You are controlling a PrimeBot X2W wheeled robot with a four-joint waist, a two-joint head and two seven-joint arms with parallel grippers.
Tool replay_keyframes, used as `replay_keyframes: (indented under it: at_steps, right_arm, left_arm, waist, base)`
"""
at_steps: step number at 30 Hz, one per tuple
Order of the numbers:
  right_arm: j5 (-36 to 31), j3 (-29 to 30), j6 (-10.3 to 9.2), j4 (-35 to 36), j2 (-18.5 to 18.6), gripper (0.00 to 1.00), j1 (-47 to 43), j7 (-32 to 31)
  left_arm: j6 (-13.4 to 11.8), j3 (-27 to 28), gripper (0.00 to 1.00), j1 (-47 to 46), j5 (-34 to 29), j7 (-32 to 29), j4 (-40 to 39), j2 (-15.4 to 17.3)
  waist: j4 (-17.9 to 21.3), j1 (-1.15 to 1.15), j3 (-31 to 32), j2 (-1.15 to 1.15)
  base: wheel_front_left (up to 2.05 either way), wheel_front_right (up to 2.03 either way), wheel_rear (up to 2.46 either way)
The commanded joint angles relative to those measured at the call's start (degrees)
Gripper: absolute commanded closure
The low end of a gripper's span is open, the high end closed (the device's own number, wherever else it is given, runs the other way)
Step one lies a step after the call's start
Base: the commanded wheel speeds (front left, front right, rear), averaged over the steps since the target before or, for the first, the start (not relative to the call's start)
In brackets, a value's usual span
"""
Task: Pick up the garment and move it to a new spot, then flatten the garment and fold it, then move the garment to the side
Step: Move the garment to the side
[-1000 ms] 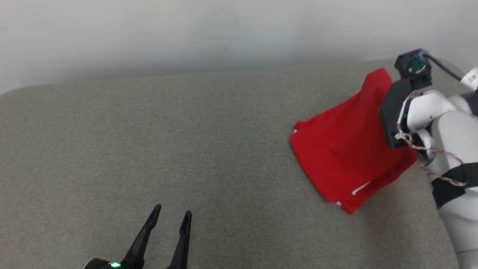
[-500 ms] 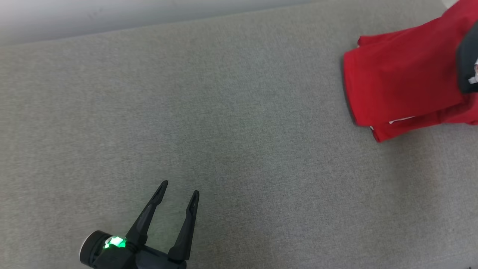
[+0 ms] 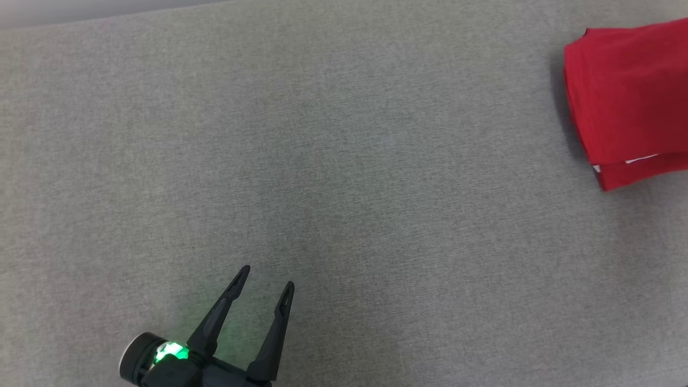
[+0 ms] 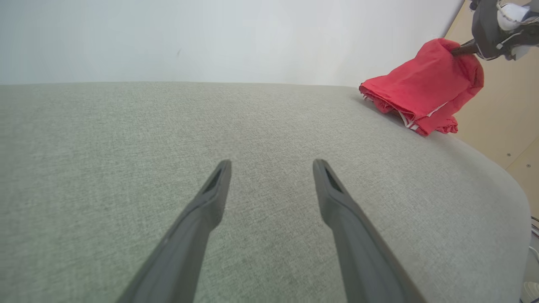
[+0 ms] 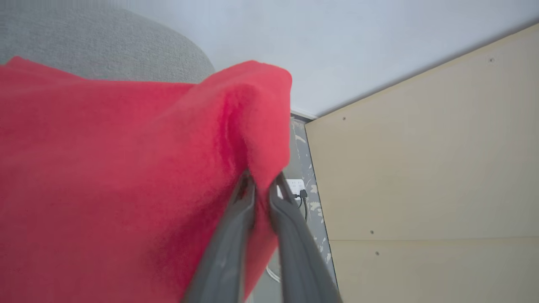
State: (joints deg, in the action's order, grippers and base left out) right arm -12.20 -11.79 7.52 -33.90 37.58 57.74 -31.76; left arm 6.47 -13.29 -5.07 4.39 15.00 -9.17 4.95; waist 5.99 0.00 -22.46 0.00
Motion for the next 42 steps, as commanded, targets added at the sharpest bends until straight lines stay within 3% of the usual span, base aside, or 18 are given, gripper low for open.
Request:
replay_keyframes:
  at_steps: [1,6,12,15,20,27,36,42]
  right_arm:
    - [-1.22,-0.32,-0.06,-0.11,0.34,0.0,0.95,2.62]
    - [-4.16,-1.29,-0.06,-2.06,-0.38,0.0,1.87,8.63]
    - [-5.54,-3.52,-0.06,-2.17,-3.19,0.0,0.39,10.79]
    - [-5.34,-5.0,-0.06,0.01,-4.38,0.0,-1.87,12.42]
    - [-1.11,-4.2,-0.06,2.33,-7.8,0.0,-8.46,17.57]
    - [5.47,0.28,-0.06,10.1,-13.19,0.0,-20.52,22.99]
    - [14.49,5.71,-0.06,21.27,-19.12,0.0,-36.29,27.42]
    - [17.65,11.02,-0.04,28.25,-27.5,0.0,-45.92,29.9]
  left_arm:
    - [0.01,0.05,0.0,-0.17,-0.26,0.23,0.27,0.2]
    - [-0.36,0.32,0.0,-0.09,-0.34,0.23,0.34,0.04]
    - [-1.33,0.54,0.0,1.13,-0.26,0.23,0.35,-0.38]
    - [-2.43,1.79,0.0,2.65,3.22,0.23,0.51,-1.0]
    - [-3.21,2.94,0.0,5.33,6.84,0.23,0.86,-1.52]
    - [-7.41,6.39,0.0,9.51,8.51,0.22,4.33,-1.7]
    - [-10.59,7.62,0.0,9.73,6.83,-0.81,7.44,-0.7]
    - [-10.92,8.59,0.0,9.51,6.99,-0.76,9.05,0.23]
  waist:
    - [-0.8,0.0,-0.38,0.0]
    - [-1.31,0.0,0.6,0.0]
    - [-1.42,0.0,4.15,0.0]
    - [-1.49,0.0,6.89,0.0]
    - [-2.09,0.0,13.21,0.0]
    - [-3.51,0.0,21.82,0.0]
    - [-7.23,0.0,25.94,0.0]
    - [-9.29,0.0,27.3,0.0]
  base:
    - [0.0,0.0,0.0]
    - [0.0,0.0,0.0]
    - [0.0,0.0,0.0]
    - [0.0,0.0,0.0]
    - [0.0,0.0,0.0]
    - [0.0,0.0,0.0]
    - [0.0,0.0,0.0]
    - [0.0,0.0,0.0]
